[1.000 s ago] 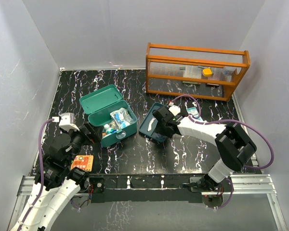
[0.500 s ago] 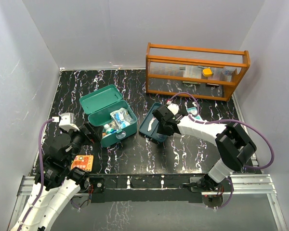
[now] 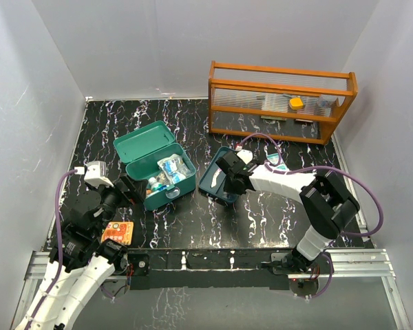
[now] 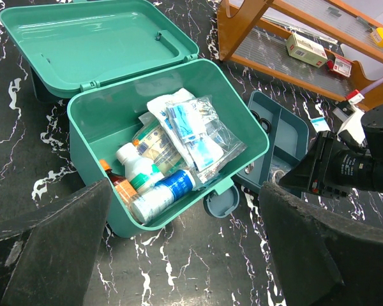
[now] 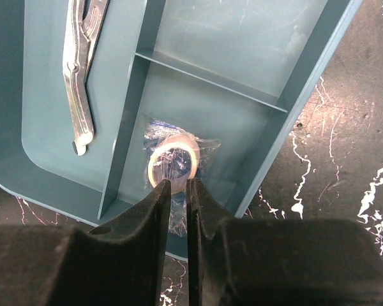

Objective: Organize the medicine kit

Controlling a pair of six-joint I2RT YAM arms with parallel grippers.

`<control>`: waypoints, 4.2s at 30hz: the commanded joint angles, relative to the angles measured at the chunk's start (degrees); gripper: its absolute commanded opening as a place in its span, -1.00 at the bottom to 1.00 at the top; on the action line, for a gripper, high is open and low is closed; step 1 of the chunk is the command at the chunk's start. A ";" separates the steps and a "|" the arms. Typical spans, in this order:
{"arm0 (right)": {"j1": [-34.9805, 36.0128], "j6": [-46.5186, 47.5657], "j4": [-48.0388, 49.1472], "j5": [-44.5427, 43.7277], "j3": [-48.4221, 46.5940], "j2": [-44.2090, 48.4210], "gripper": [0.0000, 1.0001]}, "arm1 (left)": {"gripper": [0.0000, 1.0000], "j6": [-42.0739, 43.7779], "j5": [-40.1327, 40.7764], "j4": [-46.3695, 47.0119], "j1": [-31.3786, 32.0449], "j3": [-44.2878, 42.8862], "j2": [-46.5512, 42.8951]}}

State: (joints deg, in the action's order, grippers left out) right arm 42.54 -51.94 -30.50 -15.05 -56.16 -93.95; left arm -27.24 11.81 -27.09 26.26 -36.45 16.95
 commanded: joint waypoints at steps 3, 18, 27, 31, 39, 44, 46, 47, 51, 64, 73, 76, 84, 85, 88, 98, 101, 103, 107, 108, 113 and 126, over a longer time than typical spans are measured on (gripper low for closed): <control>-0.09 1.04 0.50 -1.82 -2.75 3.20 -0.53 | 0.97 0.44 0.73 0.32 -0.07 -0.31 0.54; -16.23 14.02 5.57 -3.84 6.37 18.36 0.16 | 0.97 -3.07 3.22 -2.13 -0.07 -1.06 -2.97; -32.49 21.04 15.78 -2.66 7.75 14.19 0.38 | 0.97 -4.03 2.06 -3.45 -0.07 -1.35 -2.77; -37.29 24.10 19.56 2.23 5.91 8.70 0.36 | 0.97 -3.60 2.24 -3.50 -0.06 -1.47 -1.62; -39.64 28.98 20.68 5.50 2.64 2.27 0.29 | 0.97 -3.56 -0.11 -2.69 -0.07 -0.84 -0.78; -41.02 31.59 19.03 9.97 0.25 -1.77 0.28 | 0.97 -3.25 -0.19 -2.33 -0.07 -0.66 -0.37; -41.09 31.70 18.76 10.42 0.35 -2.54 0.26 | 0.97 -3.38 -0.01 -2.48 -0.07 -0.69 -0.26; -41.13 31.72 18.65 10.69 0.50 -2.74 0.26 | 0.97 -3.42 0.03 -2.52 -0.07 -0.78 -0.25; -41.14 29.11 17.37 12.40 0.62 -3.21 0.21 | 0.97 -3.44 0.14 -2.36 -0.07 -0.50 -0.59; -40.13 22.58 13.46 13.78 4.17 2.23 -0.20 | 0.97 -3.68 0.98 -2.06 -0.07 -0.22 -1.28; -40.13 23.34 11.91 9.37 1.09 1.22 -0.19 | 0.97 -3.76 1.35 -2.25 -0.07 -0.23 -1.65; -40.16 22.67 12.61 8.65 1.06 1.40 -0.20 | 0.97 -3.78 1.31 -2.11 -0.06 -0.27 -1.66; -40.09 21.39 14.31 10.02 -0.18 -2.22 -0.21 | 0.97 -3.86 1.54 -2.25 -0.07 -0.20 -1.61; -40.06 21.28 14.40 9.97 -0.22 -2.51 -0.21 | 0.97 -3.87 1.55 -2.26 -0.07 -0.25 -1.64; -39.88 21.36 14.35 9.44 -0.03 -3.73 -0.22 | 0.97 -3.95 1.72 -2.28 -0.06 -0.28 -1.64; -37.45 22.04 9.71 -1.34 -1.93 -8.16 -0.46 | 0.97 -3.87 1.83 -2.17 -0.07 -0.12 -1.83; -36.58 21.91 9.33 -2.59 -2.20 -8.12 -0.54 | 0.97 -3.78 1.94 -2.17 -0.07 -0.16 -1.83; -36.33 21.67 9.77 -2.41 -2.04 -7.69 -0.63 | 0.97 -3.85 2.06 -2.25 -0.07 -0.19 -1.83; -36.30 21.32 10.39 -1.64 -1.70 -7.13 -0.73 | 0.97 -4.04 2.15 -2.25 -0.07 -0.17 -1.96; -36.30 21.23 10.60 -1.39 -1.55 -7.09 -0.78 | 0.97 -4.04 2.18 -2.27 -0.11 -0.14 -2.00; -36.30 20.89 11.64 -0.67 -0.94 -6.38 -1.00 | 0.97 -4.04 2.25 -2.25 -0.07 -0.16 -1.92; -36.05 14.59 12.71 7.77 3.48 8.50 -1.00 | 0.97 -4.17 2.59 -2.43 -0.07 -0.12 -2.07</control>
State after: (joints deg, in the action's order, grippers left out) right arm 6.02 -33.67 -19.20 -11.46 -53.58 -91.57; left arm -31.14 13.17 -30.06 26.26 -36.62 15.55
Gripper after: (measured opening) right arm 0.009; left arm 0.986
